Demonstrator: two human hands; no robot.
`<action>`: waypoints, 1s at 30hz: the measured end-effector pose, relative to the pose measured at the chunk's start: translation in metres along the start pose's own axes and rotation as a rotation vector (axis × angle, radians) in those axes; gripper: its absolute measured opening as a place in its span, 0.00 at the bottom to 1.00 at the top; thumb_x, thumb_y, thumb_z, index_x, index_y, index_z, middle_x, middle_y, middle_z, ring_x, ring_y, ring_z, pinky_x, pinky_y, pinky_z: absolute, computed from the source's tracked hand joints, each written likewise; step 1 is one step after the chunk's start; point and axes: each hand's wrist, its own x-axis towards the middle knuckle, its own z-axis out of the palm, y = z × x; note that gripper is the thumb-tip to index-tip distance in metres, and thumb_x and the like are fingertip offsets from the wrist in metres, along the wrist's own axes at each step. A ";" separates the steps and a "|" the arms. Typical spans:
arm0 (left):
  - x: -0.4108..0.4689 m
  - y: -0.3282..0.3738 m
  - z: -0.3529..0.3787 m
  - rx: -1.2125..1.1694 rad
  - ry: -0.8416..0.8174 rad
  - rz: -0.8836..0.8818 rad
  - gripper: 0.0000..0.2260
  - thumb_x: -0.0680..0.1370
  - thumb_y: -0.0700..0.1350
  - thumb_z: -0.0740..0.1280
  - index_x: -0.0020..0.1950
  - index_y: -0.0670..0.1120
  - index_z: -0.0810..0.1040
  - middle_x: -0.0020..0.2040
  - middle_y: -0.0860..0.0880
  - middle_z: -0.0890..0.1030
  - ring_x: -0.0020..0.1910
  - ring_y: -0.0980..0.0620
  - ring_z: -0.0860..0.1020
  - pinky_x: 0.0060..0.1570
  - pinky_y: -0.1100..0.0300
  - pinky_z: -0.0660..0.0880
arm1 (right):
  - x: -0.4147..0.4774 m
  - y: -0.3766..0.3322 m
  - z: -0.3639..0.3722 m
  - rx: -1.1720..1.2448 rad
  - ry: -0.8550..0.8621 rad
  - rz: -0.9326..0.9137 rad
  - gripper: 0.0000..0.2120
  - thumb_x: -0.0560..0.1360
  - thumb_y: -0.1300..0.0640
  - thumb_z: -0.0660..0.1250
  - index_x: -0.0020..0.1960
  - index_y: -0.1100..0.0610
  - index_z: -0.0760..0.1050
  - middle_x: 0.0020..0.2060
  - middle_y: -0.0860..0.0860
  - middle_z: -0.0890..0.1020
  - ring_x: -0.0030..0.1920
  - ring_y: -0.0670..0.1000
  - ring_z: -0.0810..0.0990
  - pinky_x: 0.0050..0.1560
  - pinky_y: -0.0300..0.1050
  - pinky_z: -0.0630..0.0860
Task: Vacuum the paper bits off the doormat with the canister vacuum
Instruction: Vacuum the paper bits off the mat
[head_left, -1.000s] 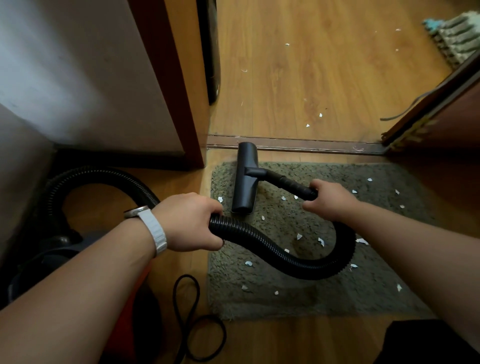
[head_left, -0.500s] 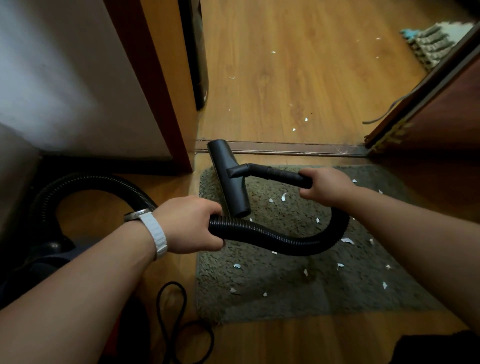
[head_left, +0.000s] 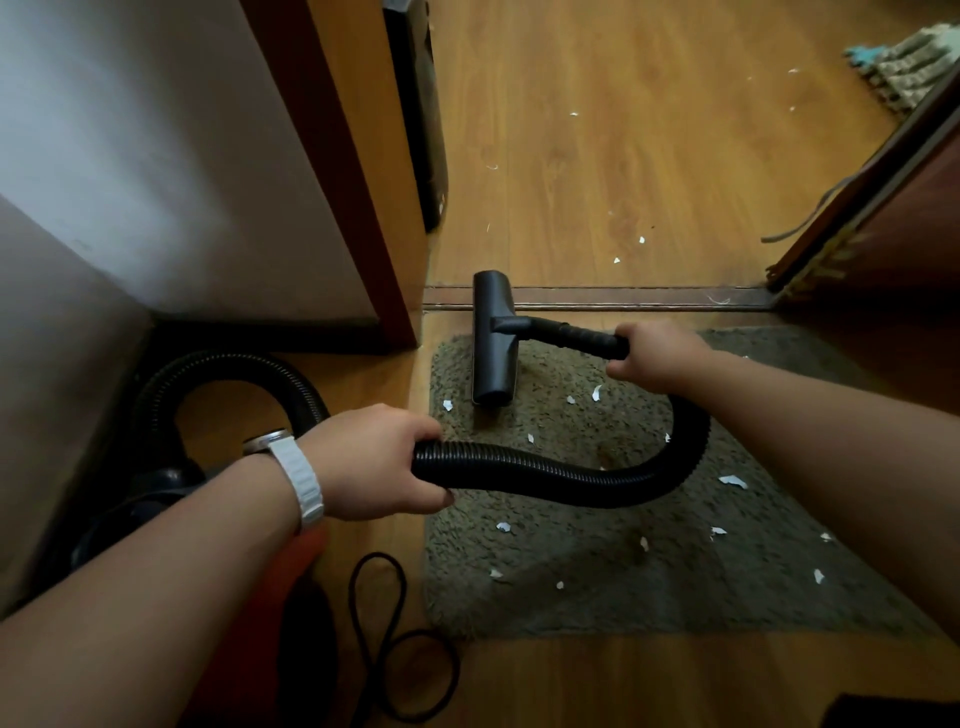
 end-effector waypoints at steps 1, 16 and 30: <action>-0.002 0.000 0.000 0.004 -0.005 -0.004 0.14 0.69 0.62 0.71 0.44 0.54 0.76 0.36 0.54 0.78 0.35 0.57 0.76 0.36 0.58 0.74 | -0.001 -0.001 0.001 -0.001 -0.009 0.011 0.11 0.74 0.46 0.70 0.51 0.51 0.75 0.37 0.49 0.77 0.36 0.49 0.77 0.32 0.42 0.71; 0.014 0.000 0.007 0.033 -0.044 0.006 0.14 0.69 0.61 0.71 0.43 0.54 0.75 0.36 0.53 0.78 0.35 0.56 0.77 0.34 0.59 0.73 | -0.002 0.003 0.021 -0.046 -0.093 -0.038 0.12 0.75 0.45 0.68 0.54 0.51 0.75 0.38 0.48 0.78 0.37 0.48 0.78 0.34 0.43 0.75; 0.006 0.000 0.005 0.076 -0.075 0.001 0.12 0.69 0.61 0.71 0.43 0.55 0.75 0.37 0.53 0.79 0.35 0.58 0.77 0.33 0.61 0.72 | -0.011 -0.035 0.021 -0.111 -0.170 -0.201 0.13 0.76 0.45 0.66 0.57 0.50 0.75 0.39 0.48 0.79 0.38 0.48 0.80 0.38 0.46 0.81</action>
